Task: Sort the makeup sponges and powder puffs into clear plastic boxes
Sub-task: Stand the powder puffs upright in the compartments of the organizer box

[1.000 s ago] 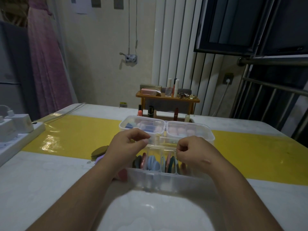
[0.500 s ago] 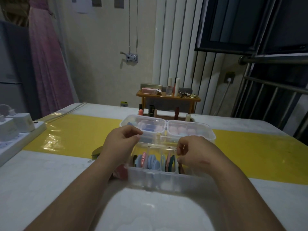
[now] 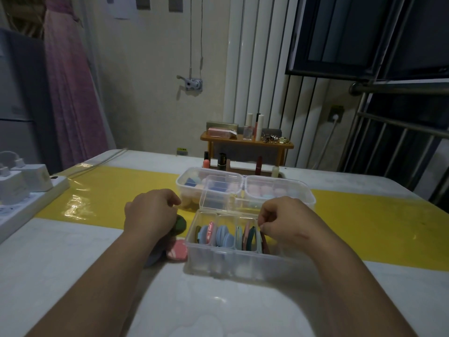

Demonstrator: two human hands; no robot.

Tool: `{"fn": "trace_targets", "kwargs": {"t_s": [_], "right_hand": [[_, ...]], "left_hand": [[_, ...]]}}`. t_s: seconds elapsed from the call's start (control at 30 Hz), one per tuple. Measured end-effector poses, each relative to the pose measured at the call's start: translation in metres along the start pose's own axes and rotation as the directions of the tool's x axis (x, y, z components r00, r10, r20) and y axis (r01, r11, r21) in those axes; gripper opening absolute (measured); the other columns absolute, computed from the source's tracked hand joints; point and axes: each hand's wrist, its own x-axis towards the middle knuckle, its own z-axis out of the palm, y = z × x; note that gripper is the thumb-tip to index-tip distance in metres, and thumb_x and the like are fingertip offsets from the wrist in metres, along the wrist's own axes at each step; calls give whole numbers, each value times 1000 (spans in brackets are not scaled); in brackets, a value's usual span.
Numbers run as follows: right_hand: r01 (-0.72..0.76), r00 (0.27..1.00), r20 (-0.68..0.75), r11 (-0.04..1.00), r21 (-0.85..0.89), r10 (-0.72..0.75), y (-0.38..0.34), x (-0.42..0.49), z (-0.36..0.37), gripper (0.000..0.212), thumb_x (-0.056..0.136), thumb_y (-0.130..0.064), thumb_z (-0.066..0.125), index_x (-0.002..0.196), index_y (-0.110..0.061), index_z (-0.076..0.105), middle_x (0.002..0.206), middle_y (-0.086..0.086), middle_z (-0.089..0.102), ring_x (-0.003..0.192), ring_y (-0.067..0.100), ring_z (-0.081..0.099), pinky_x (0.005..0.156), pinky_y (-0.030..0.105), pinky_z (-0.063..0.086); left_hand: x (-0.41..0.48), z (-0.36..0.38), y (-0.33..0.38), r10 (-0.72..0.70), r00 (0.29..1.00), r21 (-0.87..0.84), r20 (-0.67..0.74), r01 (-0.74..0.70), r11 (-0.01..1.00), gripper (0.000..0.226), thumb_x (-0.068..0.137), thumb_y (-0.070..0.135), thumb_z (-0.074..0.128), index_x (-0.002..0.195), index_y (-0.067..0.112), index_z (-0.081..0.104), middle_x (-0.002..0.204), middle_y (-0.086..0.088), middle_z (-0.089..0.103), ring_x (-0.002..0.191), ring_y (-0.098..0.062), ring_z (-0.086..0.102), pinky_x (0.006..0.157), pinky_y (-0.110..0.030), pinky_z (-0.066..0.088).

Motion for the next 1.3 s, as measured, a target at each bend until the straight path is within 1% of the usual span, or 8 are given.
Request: {"fn": "trace_targets", "kwargs": {"t_s": [0.03, 0.13, 0.27, 0.37, 0.6, 0.83, 1.13, 1.3], "right_hand": [[6, 1000, -8, 1000, 4, -6, 0, 0, 0, 18, 74, -14, 66, 66, -29, 68, 69, -12, 66, 71, 7, 62, 67, 32, 58], [17, 1000, -26, 1000, 21, -16, 0, 0, 0, 17, 74, -15, 65, 66, -30, 68, 70, -13, 66, 72, 6, 62, 69, 34, 59], [44, 998, -49, 998, 54, -41, 1, -1, 0, 18, 76, -15, 65, 66, -30, 67, 72, -11, 67, 74, 9, 63, 72, 37, 59], [69, 996, -69, 995, 74, -64, 0, -2, 0, 18, 78, -16, 65, 67, -30, 67, 75, -11, 66, 75, 8, 63, 73, 36, 59], [117, 986, -138, 984, 131, -99, -1, -2, 1, 22, 80, -15, 66, 67, -32, 65, 75, -12, 67, 74, 6, 63, 72, 33, 57], [141, 976, -185, 980, 138, -114, 0, -1, 5, 20, 80, -17, 66, 67, -33, 65, 73, -13, 66, 72, 5, 62, 68, 29, 55], [167, 965, -233, 969, 180, -123, 1, 1, 7, 18, 81, -22, 68, 68, -35, 64, 69, -15, 65, 70, -4, 59, 58, 16, 41], [177, 962, -241, 964, 198, -128, 1, 0, 7, 22, 83, -19, 69, 69, -35, 63, 72, -14, 65, 69, 2, 59, 60, 18, 42]], "left_hand": [[0, 0, 0, 17, 999, 65, 28, -19, 998, 14, 90, 34, 65, 103, 38, 68, 110, 10, 69, 109, -22, 56, 91, -38, 37], [0, 4, 1, 39, 991, 242, 129, -70, 968, 27, 80, 59, 66, 100, 40, 68, 104, 11, 67, 108, -20, 53, 83, -38, 32], [-2, 7, 2, 68, 979, 300, 193, -125, 946, 23, 76, 59, 65, 92, 42, 61, 101, 11, 64, 103, -19, 53, 79, -37, 28], [-2, 8, 2, 90, 973, 284, 213, -150, 947, 26, 78, 52, 68, 100, 41, 61, 104, 10, 63, 103, -18, 56, 81, -37, 31], [-2, 9, 2, 111, 988, 233, 109, -134, 963, 12, 87, 37, 57, 83, 28, 65, 76, 9, 61, 77, -16, 56, 70, -32, 39], [0, 5, 4, 181, 977, 329, -114, -135, 935, 25, 94, 42, 54, 94, 28, 74, 84, 3, 67, 83, -23, 56, 67, -32, 41], [-11, -2, 17, 98, 945, -164, -312, -155, 974, 21, 97, 24, 58, 115, 16, 63, 94, -7, 69, 77, -23, 61, 66, -32, 42], [-18, -5, 25, 161, 921, -230, -355, -253, 940, 7, 95, 20, 61, 101, 18, 58, 85, -3, 66, 64, -24, 61, 54, -27, 37]]}}
